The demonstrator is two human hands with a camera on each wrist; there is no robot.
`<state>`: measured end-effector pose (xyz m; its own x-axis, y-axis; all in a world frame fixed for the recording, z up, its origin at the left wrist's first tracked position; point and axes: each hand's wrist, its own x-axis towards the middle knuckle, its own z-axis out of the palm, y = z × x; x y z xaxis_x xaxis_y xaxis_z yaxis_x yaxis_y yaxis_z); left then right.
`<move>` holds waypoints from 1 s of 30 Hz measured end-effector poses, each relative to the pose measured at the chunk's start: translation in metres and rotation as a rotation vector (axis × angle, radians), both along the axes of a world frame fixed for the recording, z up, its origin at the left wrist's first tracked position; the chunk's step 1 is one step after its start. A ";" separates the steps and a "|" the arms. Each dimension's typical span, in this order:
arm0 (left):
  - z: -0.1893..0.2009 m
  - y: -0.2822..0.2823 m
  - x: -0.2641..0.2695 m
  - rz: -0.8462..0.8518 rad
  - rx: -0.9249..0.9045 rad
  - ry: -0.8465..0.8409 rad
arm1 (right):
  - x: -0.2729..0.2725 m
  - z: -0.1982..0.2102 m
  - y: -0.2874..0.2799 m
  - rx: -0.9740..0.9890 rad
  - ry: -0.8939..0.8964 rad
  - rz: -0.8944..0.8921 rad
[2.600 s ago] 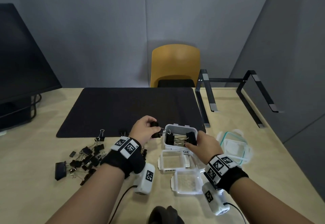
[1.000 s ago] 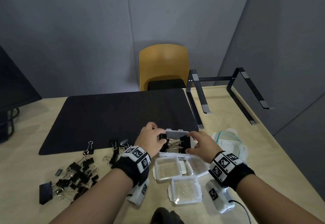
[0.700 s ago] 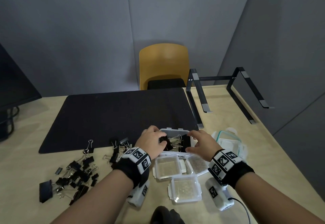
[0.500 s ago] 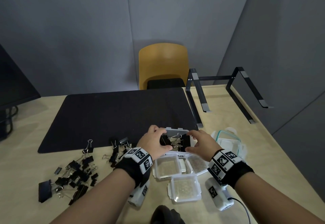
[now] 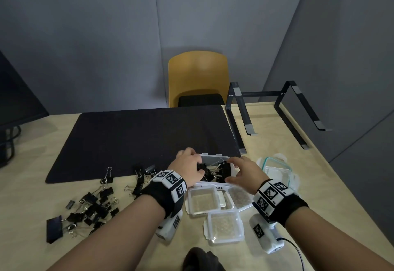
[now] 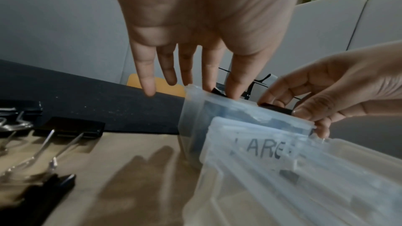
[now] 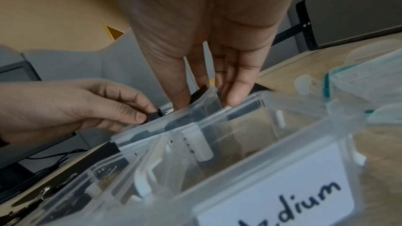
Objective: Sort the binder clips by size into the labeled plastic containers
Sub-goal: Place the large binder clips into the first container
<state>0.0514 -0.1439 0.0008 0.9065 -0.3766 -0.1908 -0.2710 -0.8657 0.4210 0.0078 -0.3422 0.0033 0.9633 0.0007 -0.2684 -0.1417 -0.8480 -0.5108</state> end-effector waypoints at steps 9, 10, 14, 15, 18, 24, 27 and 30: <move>-0.003 -0.009 -0.006 0.017 0.008 -0.019 | 0.000 0.000 0.000 -0.017 -0.026 0.008; -0.003 -0.010 -0.006 0.015 0.024 -0.023 | 0.000 0.000 -0.001 -0.018 -0.028 0.009; -0.002 -0.009 -0.004 0.005 0.051 -0.065 | 0.001 0.001 -0.001 -0.019 -0.015 0.009; -0.001 -0.008 -0.003 0.002 0.049 -0.083 | 0.001 0.001 -0.001 -0.017 -0.012 0.007; -0.001 -0.004 0.000 0.001 0.018 -0.129 | 0.002 0.000 -0.001 -0.012 -0.008 0.003; -0.005 0.003 0.001 -0.001 -0.010 -0.078 | 0.001 0.000 -0.001 -0.017 -0.008 0.000; -0.008 0.008 -0.002 0.012 -0.018 -0.017 | 0.000 0.000 0.000 -0.021 -0.002 0.009; -0.009 0.011 -0.001 0.046 -0.060 0.046 | 0.000 0.003 -0.002 -0.025 0.016 0.023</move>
<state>0.0502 -0.1325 -0.0085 0.9140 -0.3464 -0.2112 -0.2104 -0.8498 0.4833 0.0082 -0.3437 0.0061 0.9587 0.0160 -0.2841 -0.1300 -0.8635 -0.4873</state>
